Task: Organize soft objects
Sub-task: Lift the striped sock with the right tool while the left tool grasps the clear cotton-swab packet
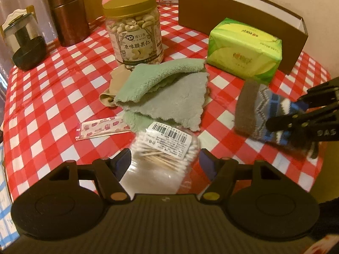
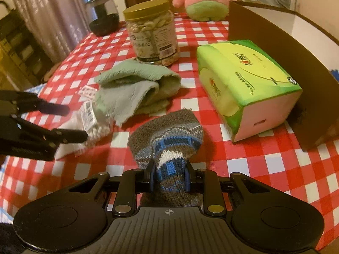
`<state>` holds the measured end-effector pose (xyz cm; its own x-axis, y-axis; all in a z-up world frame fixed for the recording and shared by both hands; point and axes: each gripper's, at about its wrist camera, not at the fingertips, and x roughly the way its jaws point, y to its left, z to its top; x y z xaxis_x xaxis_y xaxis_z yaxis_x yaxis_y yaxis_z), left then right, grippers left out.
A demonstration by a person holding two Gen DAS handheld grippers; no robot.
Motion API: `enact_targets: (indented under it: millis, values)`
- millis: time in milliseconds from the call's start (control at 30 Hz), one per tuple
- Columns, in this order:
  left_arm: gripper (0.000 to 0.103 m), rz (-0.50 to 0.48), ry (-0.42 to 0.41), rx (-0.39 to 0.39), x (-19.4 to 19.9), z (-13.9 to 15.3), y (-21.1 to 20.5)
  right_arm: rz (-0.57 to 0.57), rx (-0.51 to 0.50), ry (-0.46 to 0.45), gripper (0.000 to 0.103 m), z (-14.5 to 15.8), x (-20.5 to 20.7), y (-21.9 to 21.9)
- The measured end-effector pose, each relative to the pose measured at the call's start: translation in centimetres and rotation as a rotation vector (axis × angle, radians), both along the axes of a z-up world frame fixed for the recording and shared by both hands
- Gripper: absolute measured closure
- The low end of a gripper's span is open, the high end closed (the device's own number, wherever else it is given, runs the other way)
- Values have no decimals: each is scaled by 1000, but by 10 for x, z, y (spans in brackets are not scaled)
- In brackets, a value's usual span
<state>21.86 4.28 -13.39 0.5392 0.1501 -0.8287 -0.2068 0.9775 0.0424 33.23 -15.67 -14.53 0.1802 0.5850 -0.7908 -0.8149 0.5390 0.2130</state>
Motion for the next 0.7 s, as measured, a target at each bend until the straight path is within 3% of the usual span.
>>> enact_targets:
  millis: [367, 700]
  values:
    - [24, -77, 7, 23, 14, -19, 6, -49, -9, 39, 77, -2, 5, -6]
    - [35, -118, -27, 13, 13, -19, 10, -70, -8, 34, 77, 1, 2, -9]
